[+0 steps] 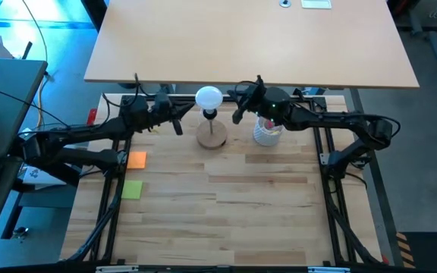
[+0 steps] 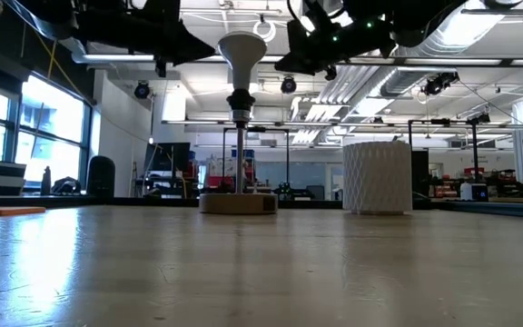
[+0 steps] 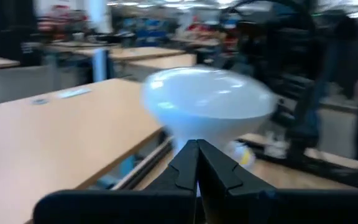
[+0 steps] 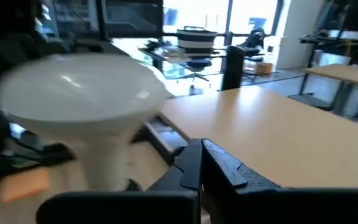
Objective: Screw lightbulb
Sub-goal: Remove the white lightbulb from the brown lamp
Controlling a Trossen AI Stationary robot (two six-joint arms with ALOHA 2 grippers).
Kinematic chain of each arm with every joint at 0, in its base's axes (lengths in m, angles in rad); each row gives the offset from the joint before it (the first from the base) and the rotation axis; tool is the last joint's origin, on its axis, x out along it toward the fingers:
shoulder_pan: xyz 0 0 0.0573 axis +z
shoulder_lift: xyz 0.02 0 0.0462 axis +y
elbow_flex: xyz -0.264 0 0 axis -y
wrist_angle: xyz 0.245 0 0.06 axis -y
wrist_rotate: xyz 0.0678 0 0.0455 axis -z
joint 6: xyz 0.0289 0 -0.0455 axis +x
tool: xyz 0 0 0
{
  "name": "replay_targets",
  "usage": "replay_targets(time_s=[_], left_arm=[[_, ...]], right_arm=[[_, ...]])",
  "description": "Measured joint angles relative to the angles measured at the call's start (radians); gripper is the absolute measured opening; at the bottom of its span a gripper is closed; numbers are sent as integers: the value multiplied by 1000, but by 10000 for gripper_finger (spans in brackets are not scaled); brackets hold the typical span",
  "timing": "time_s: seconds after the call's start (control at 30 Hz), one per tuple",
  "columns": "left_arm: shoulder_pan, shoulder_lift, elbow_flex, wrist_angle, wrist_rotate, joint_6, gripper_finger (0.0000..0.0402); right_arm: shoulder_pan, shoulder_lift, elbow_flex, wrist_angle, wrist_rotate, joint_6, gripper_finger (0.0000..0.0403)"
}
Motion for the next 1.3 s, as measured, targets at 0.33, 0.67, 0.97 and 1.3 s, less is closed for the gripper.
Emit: replay_targets(time_s=[0.33, 0.67, 0.97, 1.3], left_arm=[[33, -44, 0, -48, -62, 43, 0], [14, 9, 0, 51, -25, 57, 0], [-86, 10, 0, 64, -12, 28, 0], [-117, -6, 0, 15, -279, 86, 0]], right_arm=[[37, -82, 0, -62, -46, -51, 0], [98, -43, 0, -28, -45, -23, 0], [24, 6, 0, 52, -41, -1, 0], [34, -76, 0, -28, 11, -28, 0]])
